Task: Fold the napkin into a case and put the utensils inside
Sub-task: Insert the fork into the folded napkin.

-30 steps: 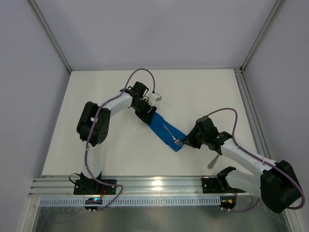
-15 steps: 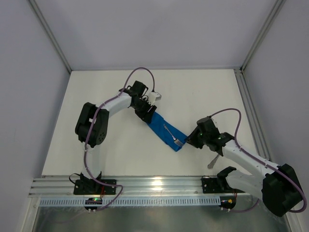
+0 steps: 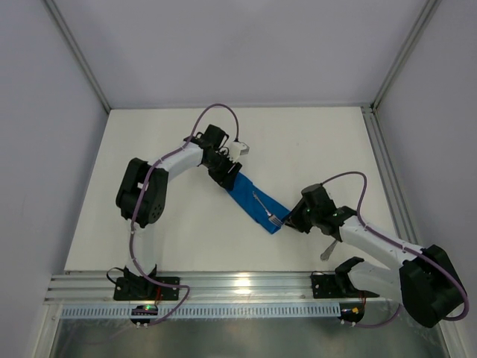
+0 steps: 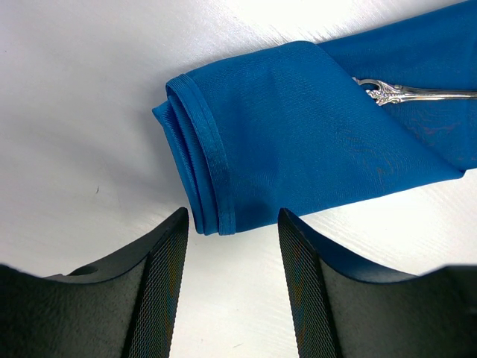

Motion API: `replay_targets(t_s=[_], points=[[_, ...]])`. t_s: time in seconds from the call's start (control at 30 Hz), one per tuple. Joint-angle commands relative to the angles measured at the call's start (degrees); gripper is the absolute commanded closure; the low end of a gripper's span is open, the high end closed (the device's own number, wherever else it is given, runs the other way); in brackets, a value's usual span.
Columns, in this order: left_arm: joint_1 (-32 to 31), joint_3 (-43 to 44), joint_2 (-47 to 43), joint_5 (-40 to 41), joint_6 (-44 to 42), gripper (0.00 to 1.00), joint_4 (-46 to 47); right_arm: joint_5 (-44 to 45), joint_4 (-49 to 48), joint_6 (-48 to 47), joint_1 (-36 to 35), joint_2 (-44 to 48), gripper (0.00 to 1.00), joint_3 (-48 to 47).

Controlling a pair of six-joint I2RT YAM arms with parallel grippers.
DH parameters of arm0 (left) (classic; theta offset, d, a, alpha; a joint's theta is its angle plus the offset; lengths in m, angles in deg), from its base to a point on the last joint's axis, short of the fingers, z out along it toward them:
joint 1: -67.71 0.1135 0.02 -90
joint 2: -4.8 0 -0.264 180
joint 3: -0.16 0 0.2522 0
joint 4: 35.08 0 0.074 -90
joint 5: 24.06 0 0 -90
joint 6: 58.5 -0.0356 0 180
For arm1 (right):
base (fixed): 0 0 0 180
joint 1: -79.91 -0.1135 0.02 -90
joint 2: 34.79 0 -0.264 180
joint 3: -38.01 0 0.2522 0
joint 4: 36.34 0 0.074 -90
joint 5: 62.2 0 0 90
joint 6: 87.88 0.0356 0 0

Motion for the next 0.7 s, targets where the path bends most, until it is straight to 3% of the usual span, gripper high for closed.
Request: replay_targets(t_s=[0.0, 0.27, 0.67], points=[[-0.2, -0.2, -2.8, -0.1, -1.0, 0.47, 1.3, -0.3, -2.6, 1.5, -1.1, -0.1, 0.75, -0.1], [-0.2, 0.0, -2.7, -0.2, -0.9, 0.47, 1.4, 2.2, -0.3, 2.6, -1.5, 3.1, 0.76, 0.1], [-0.2, 0.1, -2.5, -0.2, -0.8, 0.47, 1.3, 1.4, -2.9, 3.7, -3.0, 0.7, 0.75, 1.3]])
